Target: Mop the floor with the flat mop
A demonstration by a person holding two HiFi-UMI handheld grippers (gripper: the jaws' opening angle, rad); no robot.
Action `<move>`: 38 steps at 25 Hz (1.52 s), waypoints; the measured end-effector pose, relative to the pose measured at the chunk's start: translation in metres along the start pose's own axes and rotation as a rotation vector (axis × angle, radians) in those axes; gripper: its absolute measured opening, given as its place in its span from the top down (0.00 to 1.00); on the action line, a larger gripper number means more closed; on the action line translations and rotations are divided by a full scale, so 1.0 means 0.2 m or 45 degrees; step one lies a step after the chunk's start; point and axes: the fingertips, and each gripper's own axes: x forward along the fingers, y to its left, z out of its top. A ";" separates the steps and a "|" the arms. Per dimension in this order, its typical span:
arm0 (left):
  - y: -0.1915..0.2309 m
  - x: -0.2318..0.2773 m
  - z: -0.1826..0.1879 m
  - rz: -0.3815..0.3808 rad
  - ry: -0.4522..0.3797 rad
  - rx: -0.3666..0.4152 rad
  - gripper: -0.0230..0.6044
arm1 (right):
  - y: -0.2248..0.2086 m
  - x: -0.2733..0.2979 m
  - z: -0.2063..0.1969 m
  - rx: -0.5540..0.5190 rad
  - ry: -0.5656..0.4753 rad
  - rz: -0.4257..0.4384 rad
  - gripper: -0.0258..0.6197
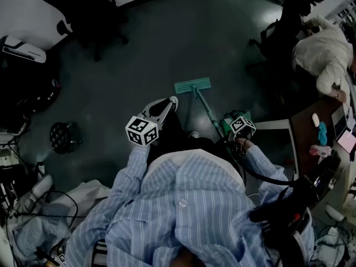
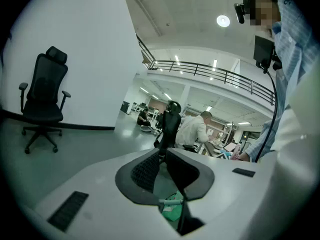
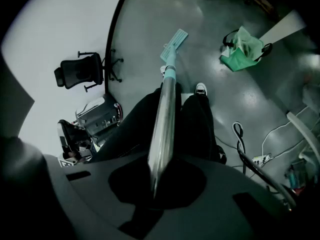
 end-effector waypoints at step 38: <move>0.10 0.22 -0.08 -0.063 0.172 0.000 0.89 | 0.37 0.02 0.48 0.010 -0.073 0.155 0.91</move>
